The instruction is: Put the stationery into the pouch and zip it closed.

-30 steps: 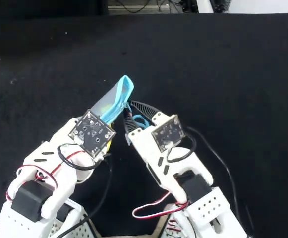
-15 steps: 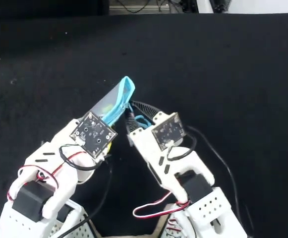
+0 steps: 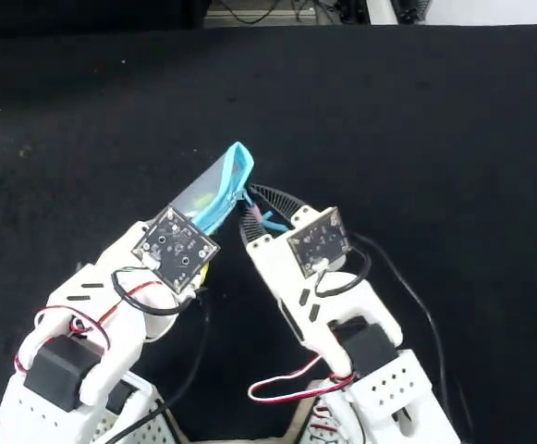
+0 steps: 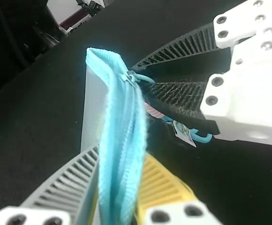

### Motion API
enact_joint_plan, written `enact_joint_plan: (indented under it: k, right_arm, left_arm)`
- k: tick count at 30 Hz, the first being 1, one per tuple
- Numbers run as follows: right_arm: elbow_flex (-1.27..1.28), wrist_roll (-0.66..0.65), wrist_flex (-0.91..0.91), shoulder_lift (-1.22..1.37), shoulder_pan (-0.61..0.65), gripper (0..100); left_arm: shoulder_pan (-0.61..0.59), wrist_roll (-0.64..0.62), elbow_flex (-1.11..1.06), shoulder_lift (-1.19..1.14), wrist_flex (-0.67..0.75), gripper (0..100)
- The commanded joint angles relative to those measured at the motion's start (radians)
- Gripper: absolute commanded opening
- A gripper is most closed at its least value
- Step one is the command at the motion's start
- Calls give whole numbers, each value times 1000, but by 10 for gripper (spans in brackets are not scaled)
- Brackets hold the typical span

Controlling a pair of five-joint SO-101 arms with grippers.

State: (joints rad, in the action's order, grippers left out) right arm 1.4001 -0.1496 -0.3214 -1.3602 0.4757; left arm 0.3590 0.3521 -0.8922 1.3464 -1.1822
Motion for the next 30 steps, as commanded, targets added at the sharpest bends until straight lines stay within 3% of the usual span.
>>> enact_joint_plan:
  k: [1,10,30]
  right_arm:
    - [-21,5,-12,4,-46,11]
    - [36,5,97,5,-48,11]
    - [33,5,100,13,-86,11]
  left_arm:
    - [-4,6,-81,-11,-48,29]
    - [-4,6,-81,-11,-48,29]
    - [-4,6,-81,-11,-49,29]
